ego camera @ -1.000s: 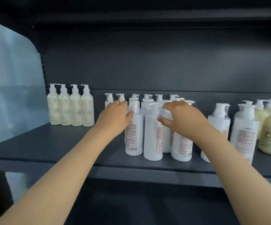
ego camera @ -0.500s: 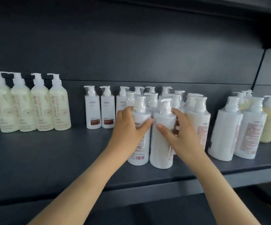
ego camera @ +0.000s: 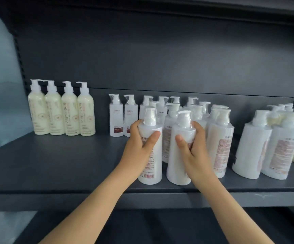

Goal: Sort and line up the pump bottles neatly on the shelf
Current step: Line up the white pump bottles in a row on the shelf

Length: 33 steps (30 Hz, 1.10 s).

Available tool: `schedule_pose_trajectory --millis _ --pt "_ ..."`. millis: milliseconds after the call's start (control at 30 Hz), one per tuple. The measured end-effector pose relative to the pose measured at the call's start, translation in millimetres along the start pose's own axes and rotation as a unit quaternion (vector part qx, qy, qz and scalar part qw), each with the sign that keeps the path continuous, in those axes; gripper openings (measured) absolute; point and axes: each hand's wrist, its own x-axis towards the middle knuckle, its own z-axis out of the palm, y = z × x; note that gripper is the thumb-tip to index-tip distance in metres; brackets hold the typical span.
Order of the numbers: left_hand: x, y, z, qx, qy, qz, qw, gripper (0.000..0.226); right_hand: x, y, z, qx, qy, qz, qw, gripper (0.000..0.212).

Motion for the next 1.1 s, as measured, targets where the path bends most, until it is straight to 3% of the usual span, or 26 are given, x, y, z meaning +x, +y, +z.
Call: schedule_pose_trajectory --millis 167,333,500,667,733,900,1100 --pt "-19 4 -27 0.026 0.026 0.005 0.999 0.043 -7 -15 13 0.009 -0.048 -0.019 0.999 0.081" --pt "-19 2 -67 0.046 0.061 0.001 0.997 0.049 -4 -35 48 0.03 -0.083 -0.057 0.994 0.061" --pt "14 -7 -112 0.047 0.068 0.001 0.997 0.049 24 -49 97 0.04 -0.067 -0.076 0.994 0.055" --pt "63 -35 -146 0.044 0.033 0.011 0.998 0.047 63 -42 147 0.032 -0.024 -0.05 0.998 0.075" --pt "85 -49 -153 0.044 0.009 0.013 0.999 0.048 80 -35 160 0.002 -0.011 -0.036 0.999 0.073" --pt "138 -80 -148 0.05 -0.021 0.031 0.998 0.048 113 -7 185 -0.046 0.021 0.001 0.999 0.068" --pt "164 -111 -115 0.048 0.011 0.059 0.997 0.053 123 33 202 -0.069 0.049 0.046 0.995 0.064"
